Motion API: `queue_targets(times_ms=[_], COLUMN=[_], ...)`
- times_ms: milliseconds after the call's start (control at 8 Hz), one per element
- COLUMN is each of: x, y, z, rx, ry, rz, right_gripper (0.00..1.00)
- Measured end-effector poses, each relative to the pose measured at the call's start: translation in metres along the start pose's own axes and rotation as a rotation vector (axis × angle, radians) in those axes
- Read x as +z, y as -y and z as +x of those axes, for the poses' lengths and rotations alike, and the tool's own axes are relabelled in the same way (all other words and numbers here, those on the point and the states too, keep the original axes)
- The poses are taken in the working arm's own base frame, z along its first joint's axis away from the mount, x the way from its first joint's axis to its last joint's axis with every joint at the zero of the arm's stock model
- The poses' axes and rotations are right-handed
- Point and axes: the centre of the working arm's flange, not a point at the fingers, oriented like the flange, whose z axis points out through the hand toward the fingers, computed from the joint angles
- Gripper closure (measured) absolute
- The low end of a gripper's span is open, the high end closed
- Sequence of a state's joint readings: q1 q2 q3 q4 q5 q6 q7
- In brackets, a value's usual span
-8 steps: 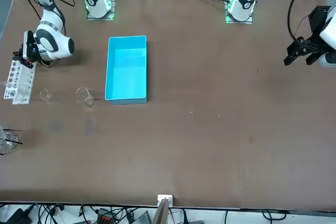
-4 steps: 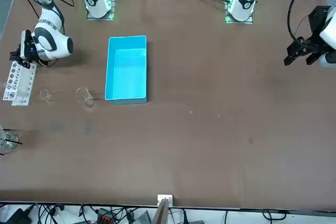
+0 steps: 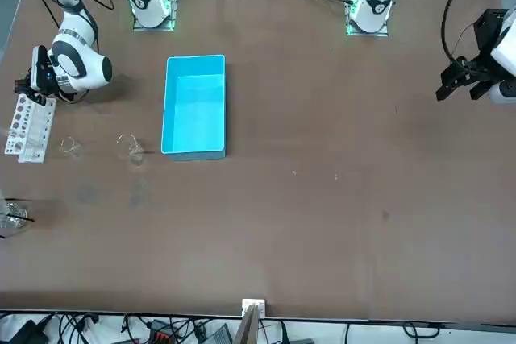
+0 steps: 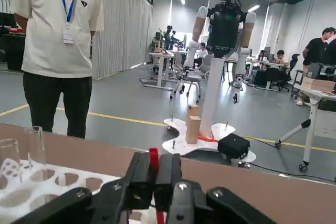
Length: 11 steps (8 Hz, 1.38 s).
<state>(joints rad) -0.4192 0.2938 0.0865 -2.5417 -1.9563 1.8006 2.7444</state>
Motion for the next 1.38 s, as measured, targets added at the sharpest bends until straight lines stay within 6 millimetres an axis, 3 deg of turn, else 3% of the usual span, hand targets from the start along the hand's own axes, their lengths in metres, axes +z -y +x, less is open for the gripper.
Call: queue_targets(times_ms=[500,1000,1375], x=[-0.002,-0.002,-0.007], y=[-0.003,-0.001,-0.008], z=[-0.002,0.012,0.011], rx=[-0.006,0.015,0.007], ry=[0.008,-0.004,0.01], rz=[0.002,0.006,0.011], right_gripper=[0.95,0.95,0.95])
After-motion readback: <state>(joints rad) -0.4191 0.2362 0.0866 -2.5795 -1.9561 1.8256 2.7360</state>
